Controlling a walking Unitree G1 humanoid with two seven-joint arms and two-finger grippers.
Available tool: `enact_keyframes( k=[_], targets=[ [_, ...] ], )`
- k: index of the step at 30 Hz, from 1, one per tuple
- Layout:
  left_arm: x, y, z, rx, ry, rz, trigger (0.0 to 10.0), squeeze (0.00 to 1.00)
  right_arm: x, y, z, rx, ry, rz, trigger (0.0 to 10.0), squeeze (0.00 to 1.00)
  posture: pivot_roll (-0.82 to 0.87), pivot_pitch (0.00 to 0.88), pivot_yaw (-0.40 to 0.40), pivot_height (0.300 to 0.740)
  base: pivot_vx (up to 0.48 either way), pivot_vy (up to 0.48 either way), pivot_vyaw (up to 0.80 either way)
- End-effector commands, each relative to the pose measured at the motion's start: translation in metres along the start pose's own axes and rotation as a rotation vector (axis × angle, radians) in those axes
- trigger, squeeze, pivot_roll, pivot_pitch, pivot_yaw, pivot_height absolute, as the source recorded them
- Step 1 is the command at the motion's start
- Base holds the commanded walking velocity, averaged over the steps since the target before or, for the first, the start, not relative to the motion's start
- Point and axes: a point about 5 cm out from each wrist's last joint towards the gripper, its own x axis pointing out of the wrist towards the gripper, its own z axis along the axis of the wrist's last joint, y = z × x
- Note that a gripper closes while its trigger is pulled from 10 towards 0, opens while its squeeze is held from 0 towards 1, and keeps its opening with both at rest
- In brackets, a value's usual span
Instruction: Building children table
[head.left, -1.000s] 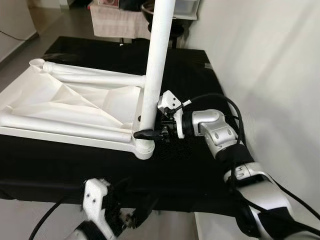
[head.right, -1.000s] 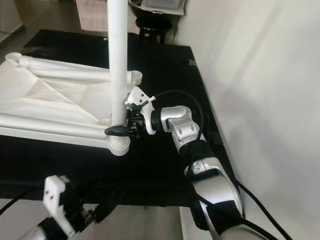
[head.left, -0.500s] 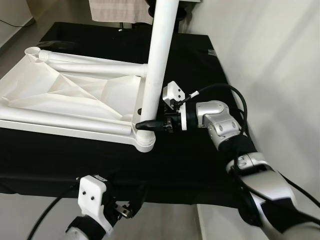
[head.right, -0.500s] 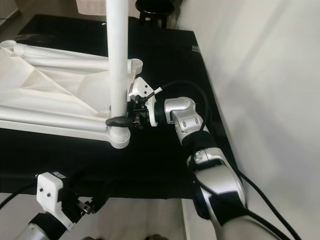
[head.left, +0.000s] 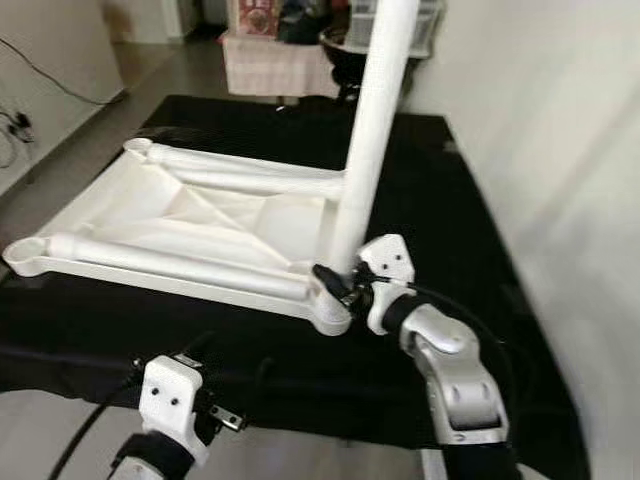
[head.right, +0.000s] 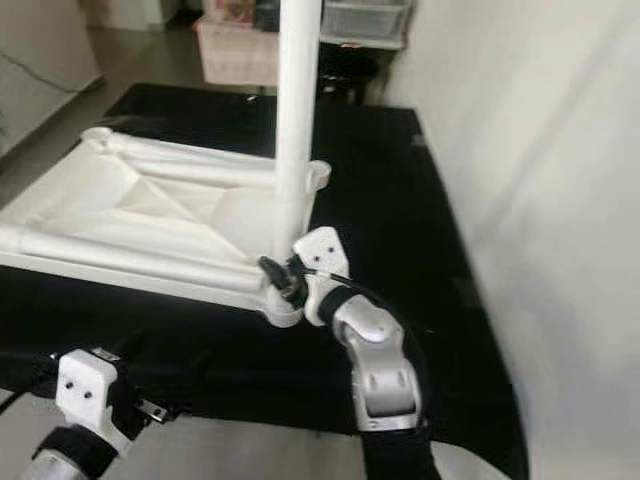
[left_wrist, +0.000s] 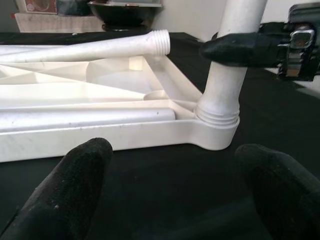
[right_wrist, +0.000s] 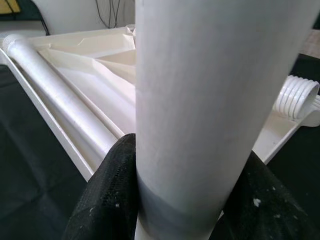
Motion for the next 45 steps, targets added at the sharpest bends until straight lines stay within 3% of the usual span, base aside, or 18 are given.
enact_keyframes(
  k=[1,3,5,6,8,9,10,13,14,18,22,28,29,36,45],
  targets=[
    [-0.002,0.001,-0.005,0.002,0.022,-0.012,10.0,0.00,-0.012,-0.007,-0.038,-0.002,0.231,-0.087,10.0,0.00,-0.10,0.081,-0.057,0.740,0.000,0.000,0.00],
    [-0.002,0.002,-0.006,0.002,0.017,0.000,10.0,0.00,-0.018,0.006,-0.030,-0.017,0.250,-0.028,10.0,0.00,-0.09,0.078,-0.053,0.740,0.000,0.000,0.00],
    [-0.002,0.002,-0.007,0.001,0.015,0.001,10.0,0.00,-0.019,0.007,-0.029,-0.017,0.252,-0.018,10.0,0.00,-0.09,0.078,-0.053,0.740,0.000,0.000,0.00],
    [-0.001,0.003,-0.006,-0.002,0.011,0.004,10.0,0.00,-0.013,0.005,-0.023,-0.024,0.228,0.028,10.0,1.00,-0.09,0.079,-0.054,0.740,0.000,0.000,0.00],
    [0.000,0.003,-0.006,-0.007,0.004,0.006,10.0,0.00,0.001,0.004,-0.006,-0.030,0.147,0.151,10.0,1.00,-0.08,0.083,-0.056,0.740,0.000,0.000,0.00],
    [0.000,0.003,-0.006,-0.007,0.004,0.006,10.0,0.00,0.001,0.004,-0.006,-0.030,0.147,0.151,10.0,1.00,-0.08,0.083,-0.056,0.740,0.000,0.000,0.00],
    [0.000,0.002,-0.005,-0.011,0.000,0.006,10.0,0.00,0.012,0.008,0.013,-0.038,0.028,0.312,10.0,0.81,-0.08,0.090,-0.056,0.740,0.000,0.000,0.00],
    [0.000,0.001,-0.005,-0.012,-0.002,0.006,10.0,0.00,0.014,0.010,0.019,-0.046,-0.021,0.377,10.0,0.81,-0.08,0.091,-0.055,0.740,0.000,0.000,0.00],
    [0.000,0.000,-0.004,-0.015,-0.004,0.005,10.0,0.00,0.017,0.010,0.021,-0.074,-0.042,0.431,10.0,0.00,-0.07,0.096,-0.052,0.740,0.000,0.000,0.00],
    [-0.001,-0.004,-0.003,-0.025,-0.006,-0.003,10.0,0.00,0.034,0.002,0.015,-0.191,-0.004,0.513,10.0,0.00,-0.04,0.110,-0.057,0.740,0.000,0.000,0.00],
    [-0.006,-0.009,0.000,-0.032,-0.006,-0.006,10.0,0.00,0.051,-0.008,0.033,-0.196,-0.025,0.584,10.0,0.00,-0.02,0.136,-0.061,0.740,0.000,0.000,0.00],
    [-0.010,-0.013,0.001,-0.041,-0.002,-0.007,10.0,0.00,0.058,-0.012,0.053,-0.206,-0.060,0.732,10.0,0.00,-0.01,0.151,-0.062,0.740,0.000,0.000,0.00],
    [-0.011,-0.014,0.001,-0.044,0.000,-0.008,10.0,0.00,0.058,-0.013,0.054,-0.195,-0.055,0.770,0.0,0.00,-0.01,0.152,-0.062,0.740,0.000,0.000,0.00],
    [-0.011,-0.015,0.001,-0.050,0.004,-0.013,10.0,0.00,0.056,-0.019,0.057,-0.189,-0.040,0.889,0.0,0.00,-0.01,0.146,-0.060,0.740,0.000,0.000,0.00],
    [-0.010,-0.015,0.000,-0.053,0.003,-0.015,10.0,0.00,0.048,-0.031,0.043,-0.179,-0.067,0.815,0.0,0.00,-0.03,0.140,-0.065,0.740,0.000,0.000,0.00]
  ],
)
